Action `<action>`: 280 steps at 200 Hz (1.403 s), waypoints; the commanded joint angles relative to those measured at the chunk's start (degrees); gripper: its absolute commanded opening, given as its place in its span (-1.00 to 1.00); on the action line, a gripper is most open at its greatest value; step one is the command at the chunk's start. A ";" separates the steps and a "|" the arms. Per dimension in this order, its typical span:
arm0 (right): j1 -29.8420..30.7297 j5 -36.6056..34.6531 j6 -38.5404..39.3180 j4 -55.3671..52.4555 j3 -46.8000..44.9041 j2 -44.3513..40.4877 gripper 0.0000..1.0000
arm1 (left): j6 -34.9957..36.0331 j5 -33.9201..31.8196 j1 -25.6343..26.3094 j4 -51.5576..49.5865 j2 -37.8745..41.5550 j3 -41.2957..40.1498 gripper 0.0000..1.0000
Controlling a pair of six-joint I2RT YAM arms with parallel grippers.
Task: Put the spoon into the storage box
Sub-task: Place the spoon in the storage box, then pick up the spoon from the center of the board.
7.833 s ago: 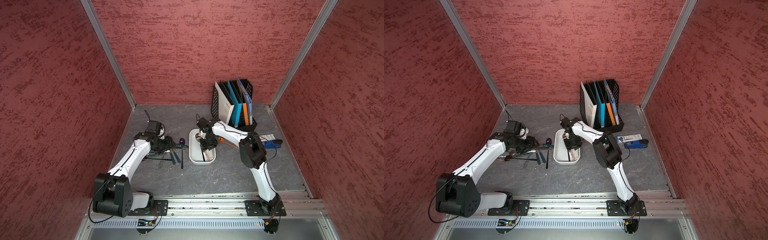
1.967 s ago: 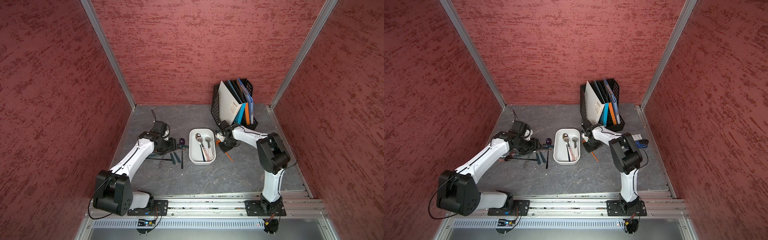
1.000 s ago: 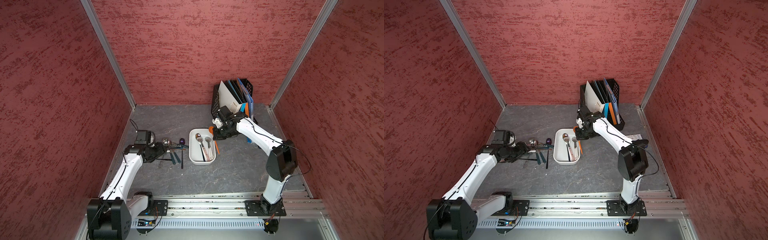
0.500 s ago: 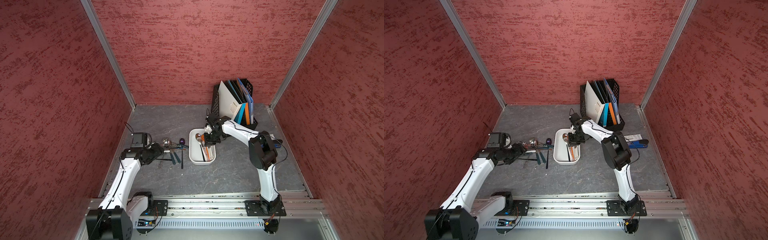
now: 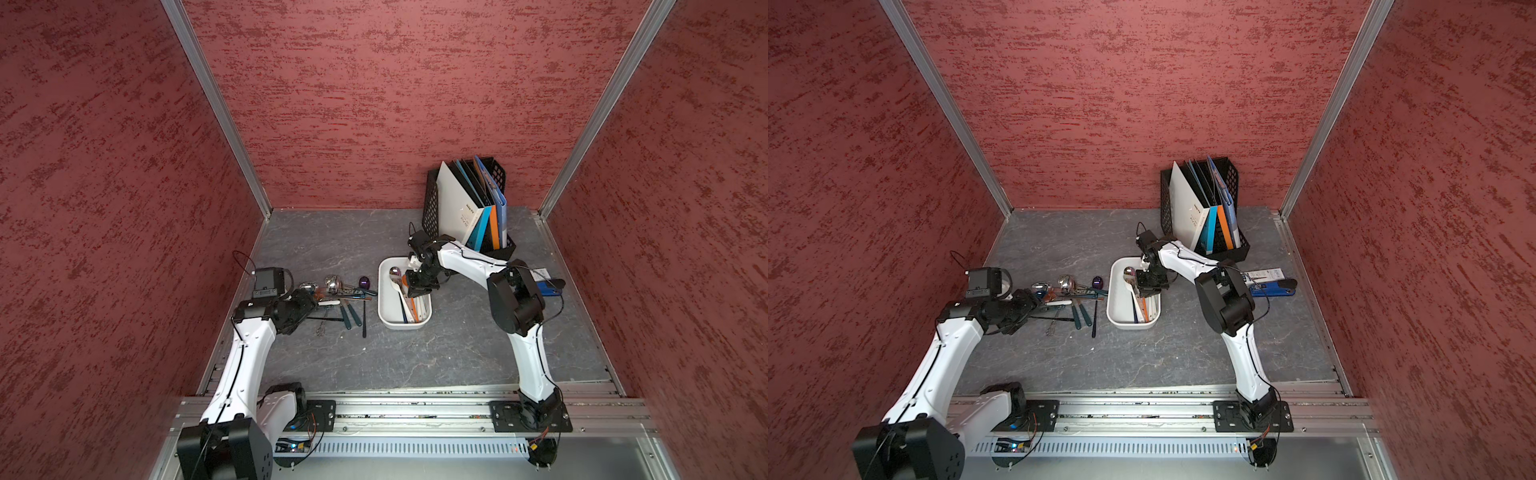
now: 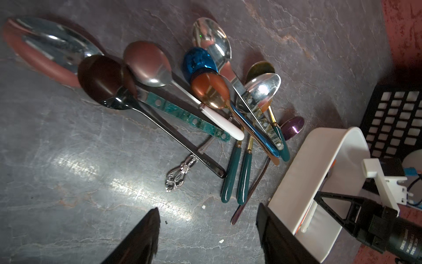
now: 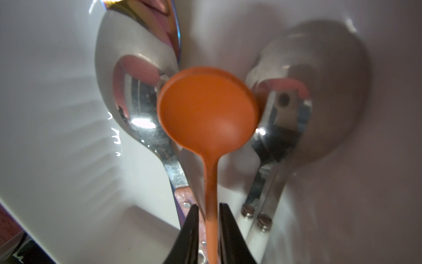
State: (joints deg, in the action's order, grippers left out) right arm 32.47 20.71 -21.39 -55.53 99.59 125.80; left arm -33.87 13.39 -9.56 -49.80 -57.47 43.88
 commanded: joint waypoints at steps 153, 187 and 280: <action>0.16 -7.17 9.29 -4.97 -3.34 -14.99 -0.13 | -16.23 -1.62 2.55 7.51 -14.08 3.41 0.22; 0.15 -8.49 12.13 -6.00 -3.74 -15.99 -0.15 | -20.50 -5.12 4.79 8.09 -16.73 3.22 0.08; 0.02 -7.96 16.45 -5.78 -4.65 -16.67 -0.21 | -28.74 -7.81 5.58 14.60 -20.33 -0.42 -0.19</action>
State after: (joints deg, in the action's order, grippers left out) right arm 32.56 13.63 -6.85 -60.71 95.83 110.87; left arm -59.59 6.98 -4.73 -38.26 -76.47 43.94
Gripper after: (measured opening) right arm 0.398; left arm 0.417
